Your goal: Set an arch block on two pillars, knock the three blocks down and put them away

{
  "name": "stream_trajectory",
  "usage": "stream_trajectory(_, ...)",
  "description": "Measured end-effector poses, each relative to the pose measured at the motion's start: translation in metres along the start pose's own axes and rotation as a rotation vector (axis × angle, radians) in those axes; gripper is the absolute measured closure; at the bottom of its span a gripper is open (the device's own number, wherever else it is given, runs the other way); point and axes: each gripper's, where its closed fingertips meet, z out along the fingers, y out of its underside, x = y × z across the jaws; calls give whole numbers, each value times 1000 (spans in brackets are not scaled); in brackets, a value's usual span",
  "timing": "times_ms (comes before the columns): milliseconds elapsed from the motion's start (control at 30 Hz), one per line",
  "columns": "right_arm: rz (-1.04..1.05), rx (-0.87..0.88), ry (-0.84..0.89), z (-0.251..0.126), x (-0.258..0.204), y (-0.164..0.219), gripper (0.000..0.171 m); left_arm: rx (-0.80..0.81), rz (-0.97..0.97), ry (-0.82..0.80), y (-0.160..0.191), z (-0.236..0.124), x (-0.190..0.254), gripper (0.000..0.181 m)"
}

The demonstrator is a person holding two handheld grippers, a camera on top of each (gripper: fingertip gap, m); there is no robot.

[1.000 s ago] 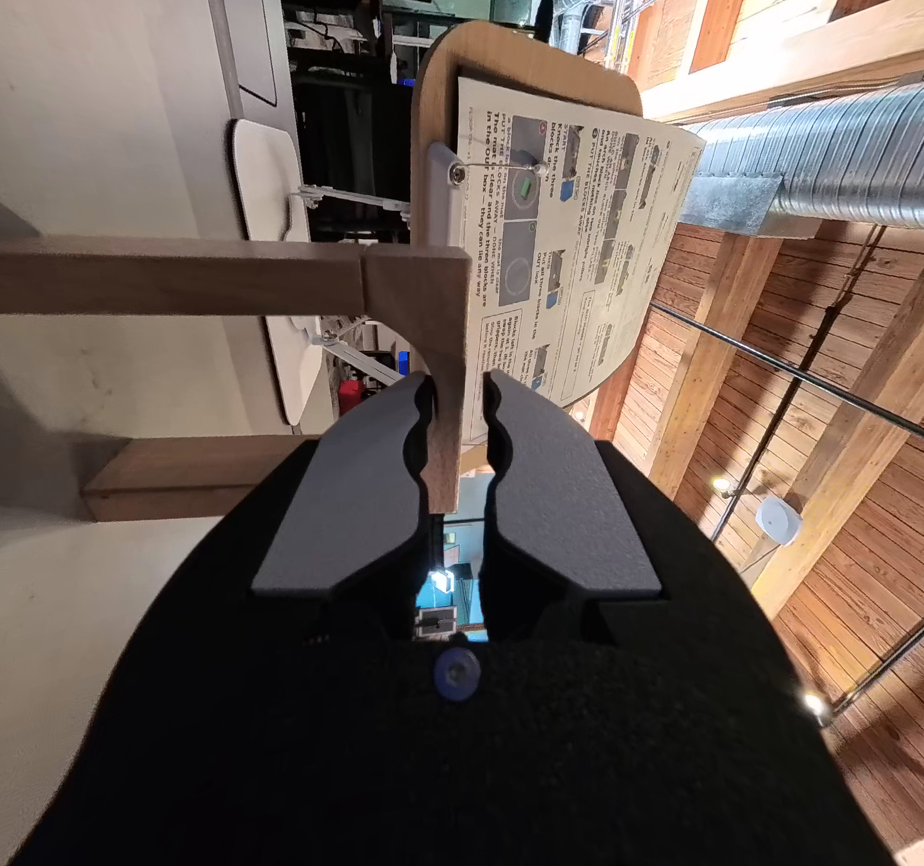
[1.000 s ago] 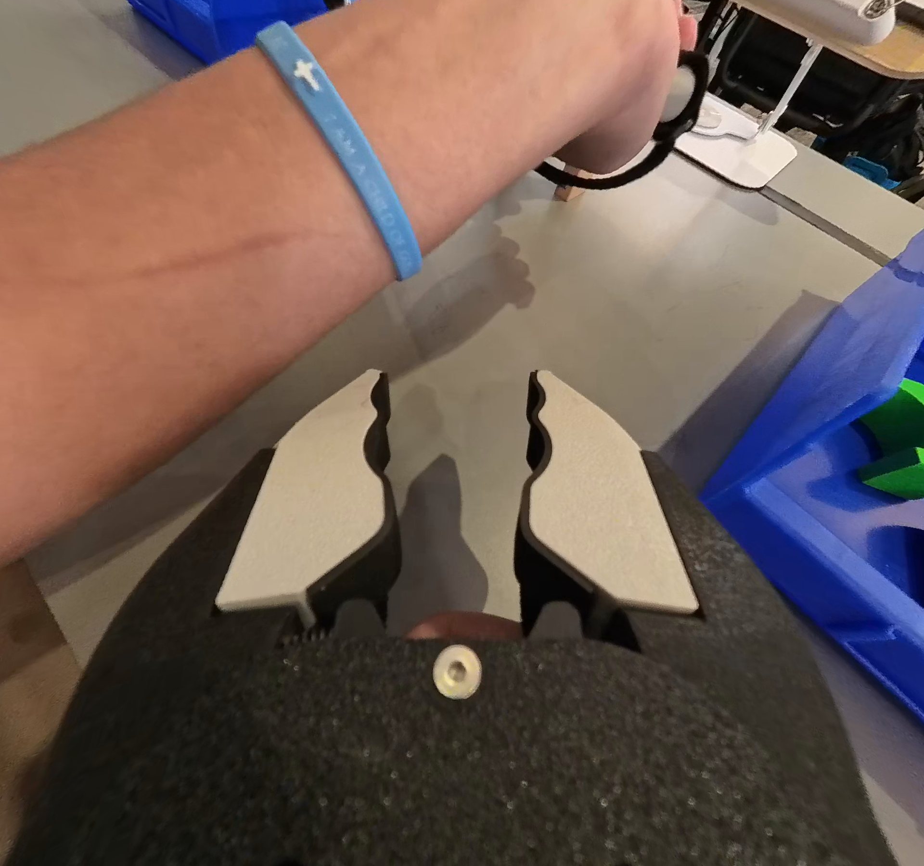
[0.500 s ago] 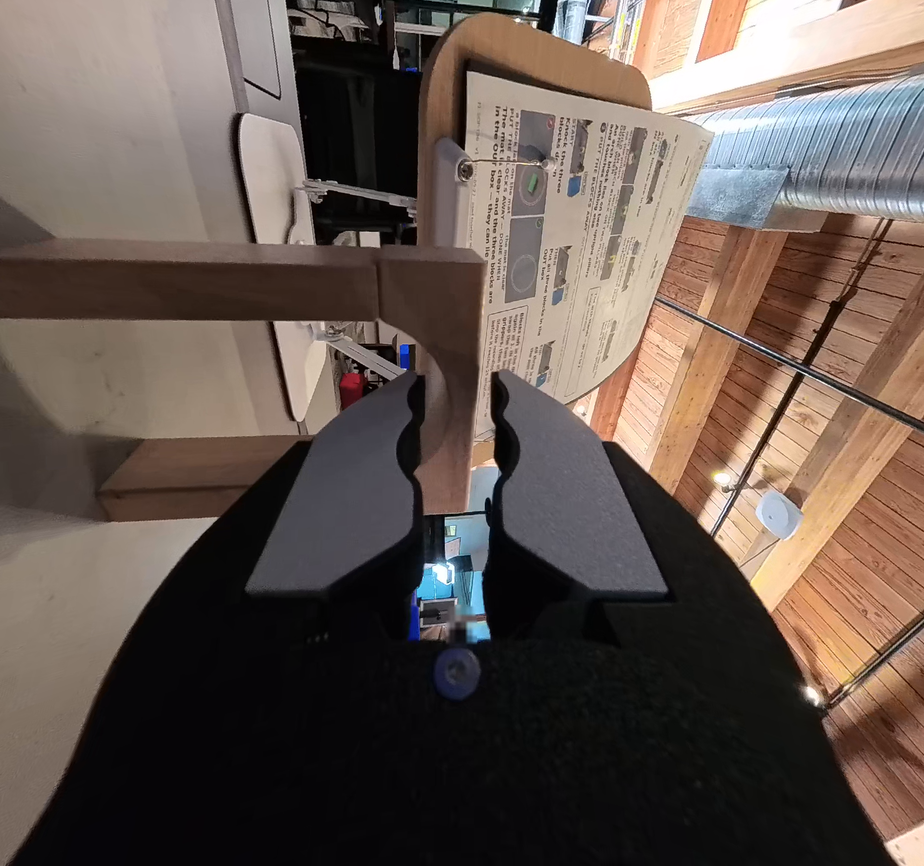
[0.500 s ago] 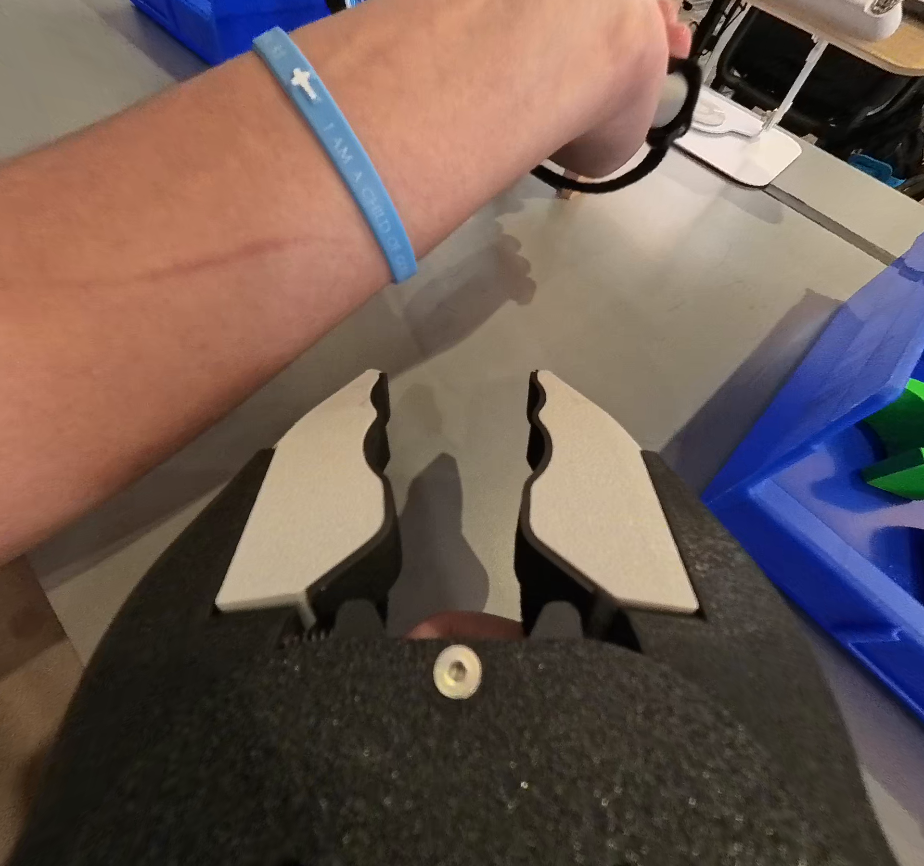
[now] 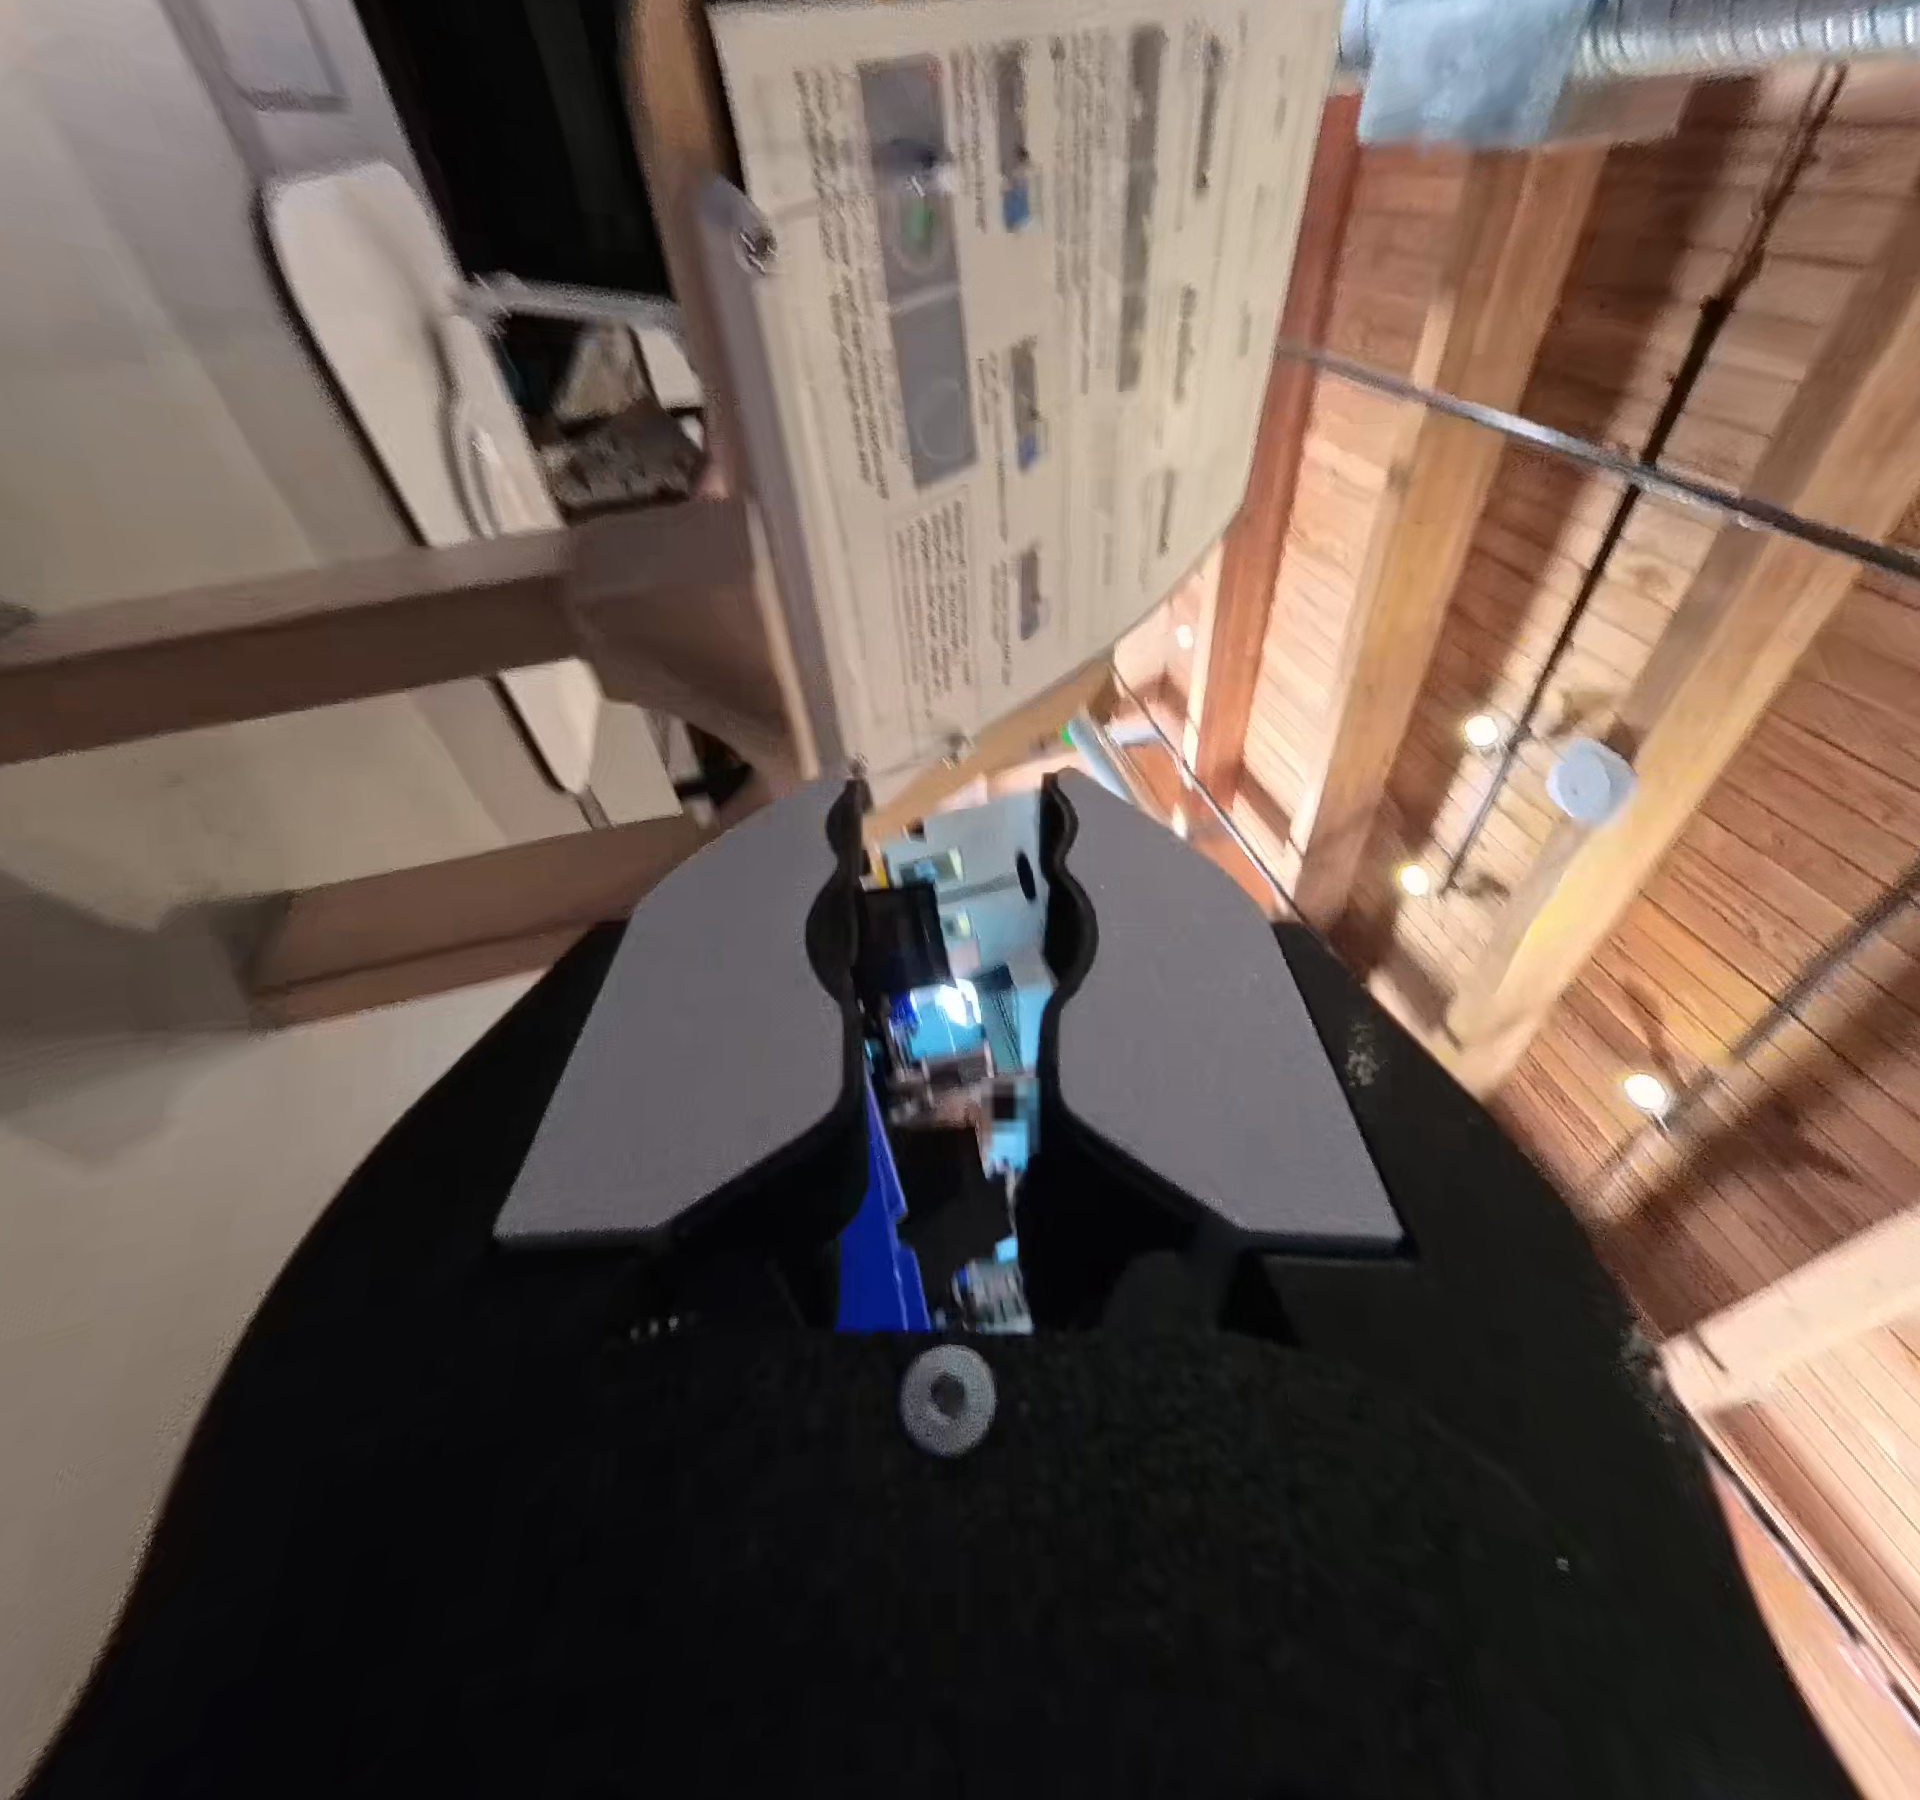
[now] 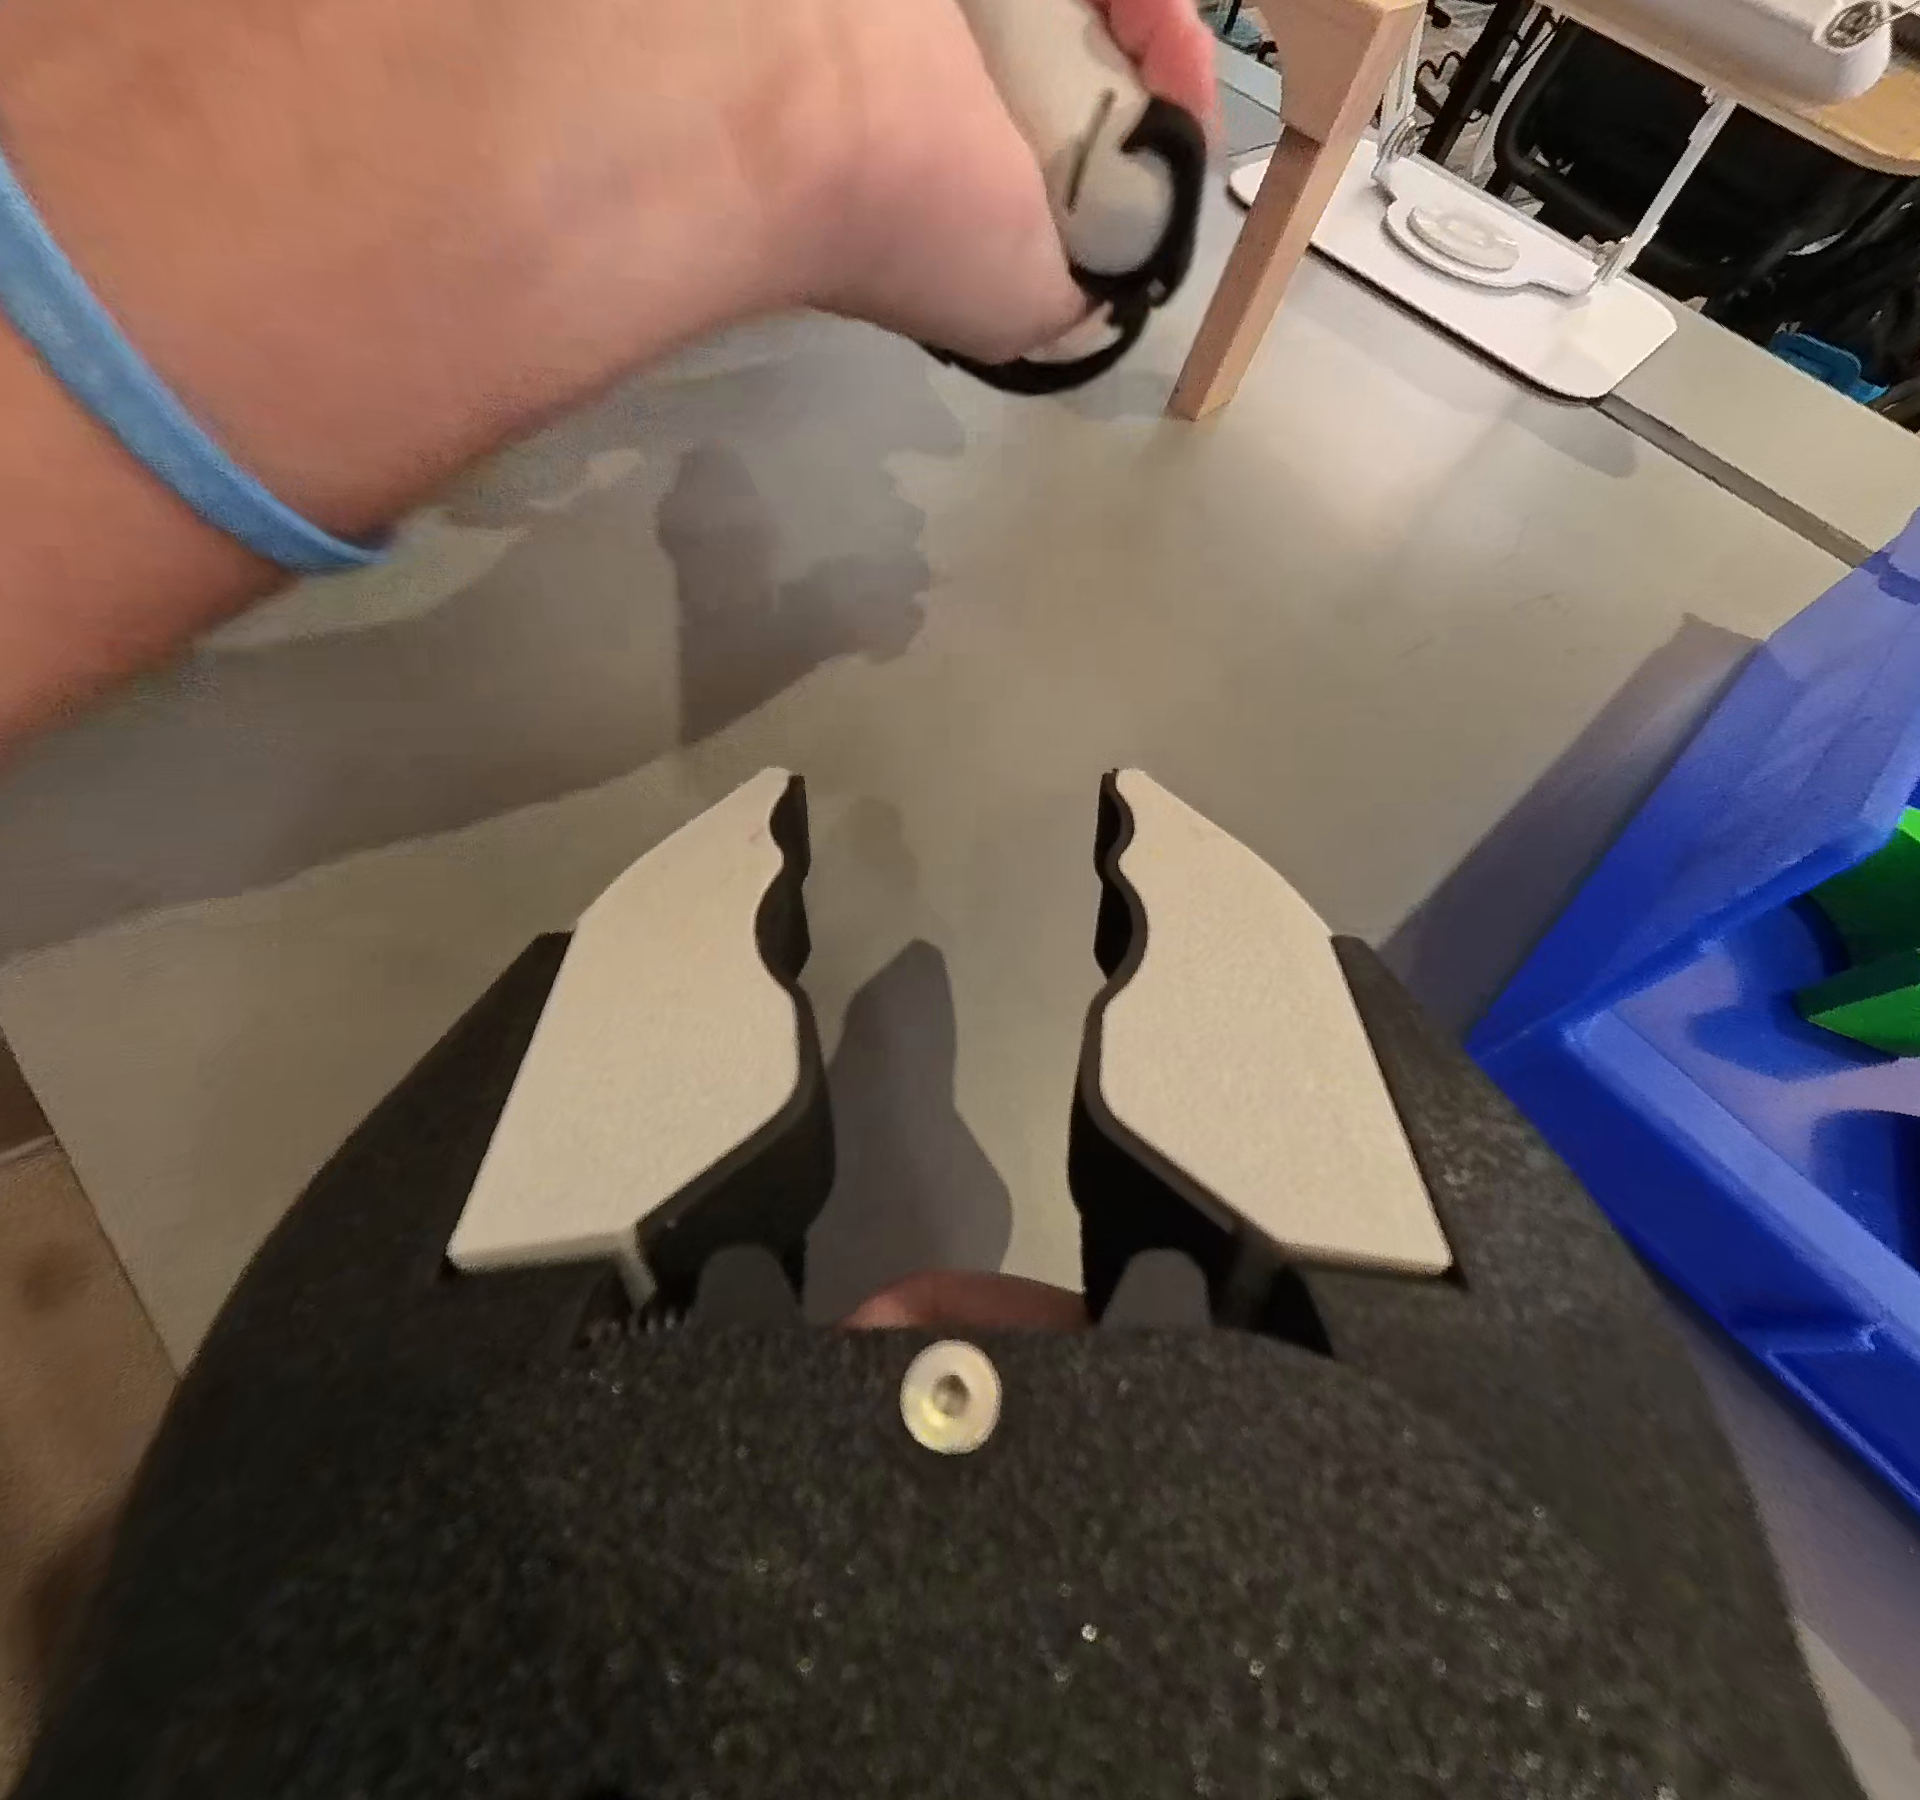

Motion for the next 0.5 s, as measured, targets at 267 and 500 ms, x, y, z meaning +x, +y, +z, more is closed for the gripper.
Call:
stream_trajectory(267,20,17,0,-1,2,-3,118,-446,352,8,15,-107,40,147)
stream_trajectory(500,45,57,40,-6,8,-9,119,-801,1016,-56,-16,-194,-12,140)
